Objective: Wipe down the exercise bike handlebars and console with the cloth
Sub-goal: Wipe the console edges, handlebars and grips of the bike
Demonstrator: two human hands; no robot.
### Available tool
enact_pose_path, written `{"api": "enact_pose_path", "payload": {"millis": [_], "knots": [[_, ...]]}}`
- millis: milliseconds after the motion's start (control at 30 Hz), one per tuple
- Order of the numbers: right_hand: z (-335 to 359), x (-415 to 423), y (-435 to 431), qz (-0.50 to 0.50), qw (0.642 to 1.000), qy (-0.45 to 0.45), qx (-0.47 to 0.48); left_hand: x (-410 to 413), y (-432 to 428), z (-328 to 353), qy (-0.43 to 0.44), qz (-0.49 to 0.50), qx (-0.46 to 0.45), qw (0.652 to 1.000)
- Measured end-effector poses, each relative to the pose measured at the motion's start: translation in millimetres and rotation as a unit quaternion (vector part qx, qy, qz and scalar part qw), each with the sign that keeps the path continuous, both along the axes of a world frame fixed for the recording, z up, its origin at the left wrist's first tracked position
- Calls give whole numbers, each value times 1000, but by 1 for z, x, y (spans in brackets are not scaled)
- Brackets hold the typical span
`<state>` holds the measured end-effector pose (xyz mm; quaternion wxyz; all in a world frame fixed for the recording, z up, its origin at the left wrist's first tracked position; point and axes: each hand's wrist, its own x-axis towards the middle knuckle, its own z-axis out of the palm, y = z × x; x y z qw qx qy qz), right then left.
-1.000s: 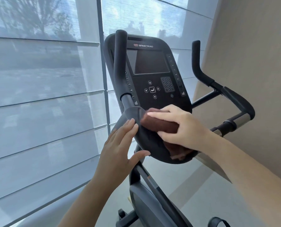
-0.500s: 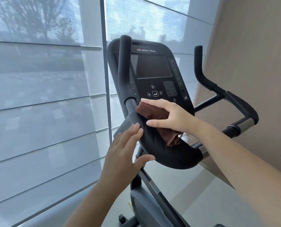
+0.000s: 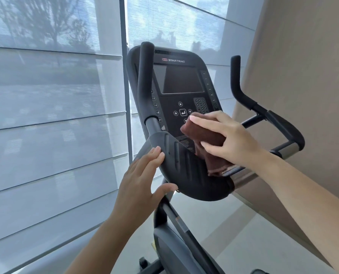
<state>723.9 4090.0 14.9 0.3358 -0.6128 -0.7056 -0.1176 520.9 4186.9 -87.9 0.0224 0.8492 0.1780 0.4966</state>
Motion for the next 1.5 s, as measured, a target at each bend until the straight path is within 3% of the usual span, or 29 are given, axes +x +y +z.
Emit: {"api": "enact_pose_path", "payload": {"millis": [67, 133, 333, 467, 633, 900, 1100, 1167, 1300, 1500], "knots": [[1, -2, 16, -42, 992, -90, 78, -1, -1, 0, 13, 12, 5, 1000], [-8, -12, 28, -32, 991, -101, 79, -1, -1, 1, 15, 14, 5, 1000], [-1, -25, 30, 80, 993, 55, -69, -2, -2, 3, 8, 9, 13, 1000], [9, -19, 35, 86, 978, 61, -178, -1, -1, 2, 6, 6, 15, 1000], [-4, -23, 32, 97, 979, 92, -153, 0, 0, -1, -16, -4, 11, 1000], [-20, -16, -33, 45, 987, 44, -151, 1, 0, -1, -20, -13, -4, 1000], [1, -22, 25, 17, 994, 103, -43, 0, -1, -1, -9, -9, -13, 1000], [2, -27, 43, 42, 989, 112, -92, 0, -1, -1, -11, -8, -15, 1000], [6, -19, 46, 141, 936, 248, -205, 1, 0, -4, -17, -10, -20, 1000], [8, -23, 36, 126, 955, 173, -205, 2, 1, -6, -41, -26, -36, 998]]}}
